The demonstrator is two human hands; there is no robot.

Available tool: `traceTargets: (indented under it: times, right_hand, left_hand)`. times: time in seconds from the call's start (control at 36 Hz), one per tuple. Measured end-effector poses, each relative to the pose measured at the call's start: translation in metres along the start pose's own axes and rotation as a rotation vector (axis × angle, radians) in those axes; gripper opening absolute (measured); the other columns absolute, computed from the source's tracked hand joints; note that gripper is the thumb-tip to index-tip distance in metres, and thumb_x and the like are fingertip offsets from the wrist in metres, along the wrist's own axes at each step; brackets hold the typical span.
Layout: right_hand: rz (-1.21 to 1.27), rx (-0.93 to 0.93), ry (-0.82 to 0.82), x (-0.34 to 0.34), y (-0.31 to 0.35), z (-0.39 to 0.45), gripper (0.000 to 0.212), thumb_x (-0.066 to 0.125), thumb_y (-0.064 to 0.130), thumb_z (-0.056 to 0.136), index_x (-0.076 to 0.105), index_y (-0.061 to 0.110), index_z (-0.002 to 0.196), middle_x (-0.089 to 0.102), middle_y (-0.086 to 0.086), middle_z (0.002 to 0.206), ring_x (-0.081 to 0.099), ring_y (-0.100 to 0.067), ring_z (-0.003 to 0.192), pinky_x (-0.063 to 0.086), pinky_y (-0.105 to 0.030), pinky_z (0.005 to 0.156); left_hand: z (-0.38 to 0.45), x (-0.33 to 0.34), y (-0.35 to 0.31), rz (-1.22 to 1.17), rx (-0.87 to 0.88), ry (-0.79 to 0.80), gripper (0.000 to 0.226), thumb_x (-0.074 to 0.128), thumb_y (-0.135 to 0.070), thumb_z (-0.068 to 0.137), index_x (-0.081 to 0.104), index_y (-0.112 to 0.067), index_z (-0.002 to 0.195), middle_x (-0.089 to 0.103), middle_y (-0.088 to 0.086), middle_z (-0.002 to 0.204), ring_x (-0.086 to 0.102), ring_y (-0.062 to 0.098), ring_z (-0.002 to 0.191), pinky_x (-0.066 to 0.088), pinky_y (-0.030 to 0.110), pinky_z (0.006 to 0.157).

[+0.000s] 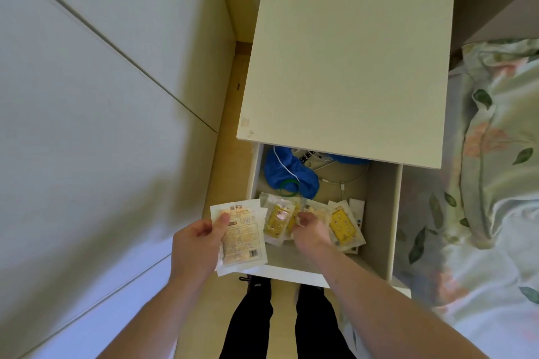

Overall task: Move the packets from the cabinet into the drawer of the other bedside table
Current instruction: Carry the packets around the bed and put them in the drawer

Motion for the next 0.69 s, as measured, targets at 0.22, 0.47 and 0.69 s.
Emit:
traceTargets:
  times: [0.22, 0.47, 0.69]
  right_hand:
    - [0.639, 0.095, 0.349, 0.013, -0.016, -0.043, 0.028, 0.05, 0.03, 0.106, 0.07, 0.012, 0.115, 0.079, -0.008, 0.103, 0.076, -0.026, 0.092, 0.061, -0.039, 0.075]
    - [0.554, -0.025, 0.308, -0.037, -0.049, -0.038, 0.018, 0.061, 0.016, 0.101, 0.068, 0.007, 0.115, 0.078, -0.011, 0.106, 0.076, -0.027, 0.099, 0.06, -0.041, 0.089]
    - [0.309, 0.019, -0.128, -0.095, -0.086, 0.015, 0.01, 0.063, 0.026, 0.097, 0.072, 0.025, 0.098, 0.077, 0.0, 0.096, 0.073, -0.023, 0.094, 0.06, -0.046, 0.09]
  left_hand:
    - [-0.009, 0.048, 0.0, 0.008, -0.054, 0.143, 0.034, 0.068, -0.05, 0.09, 0.076, -0.018, 0.081, 0.077, -0.005, 0.079, 0.075, 0.02, 0.082, 0.06, 0.046, 0.084]
    - [-0.021, 0.102, -0.01, 0.116, -0.002, 0.306, 0.028, 0.062, -0.049, 0.095, 0.076, -0.024, 0.095, 0.078, -0.011, 0.087, 0.074, 0.007, 0.082, 0.062, 0.035, 0.078]
    - [0.009, 0.112, -0.026, 0.332, 0.119, 0.181, 0.02, 0.058, -0.035, 0.1, 0.063, -0.023, 0.085, 0.066, -0.01, 0.079, 0.063, 0.006, 0.07, 0.039, 0.01, 0.044]
Point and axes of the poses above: each hand's wrist, its own z-axis towards the middle knuckle, its own x-axis out of the palm, y = z × x, the point moved 10 cm from there along z, towards the middle knuckle
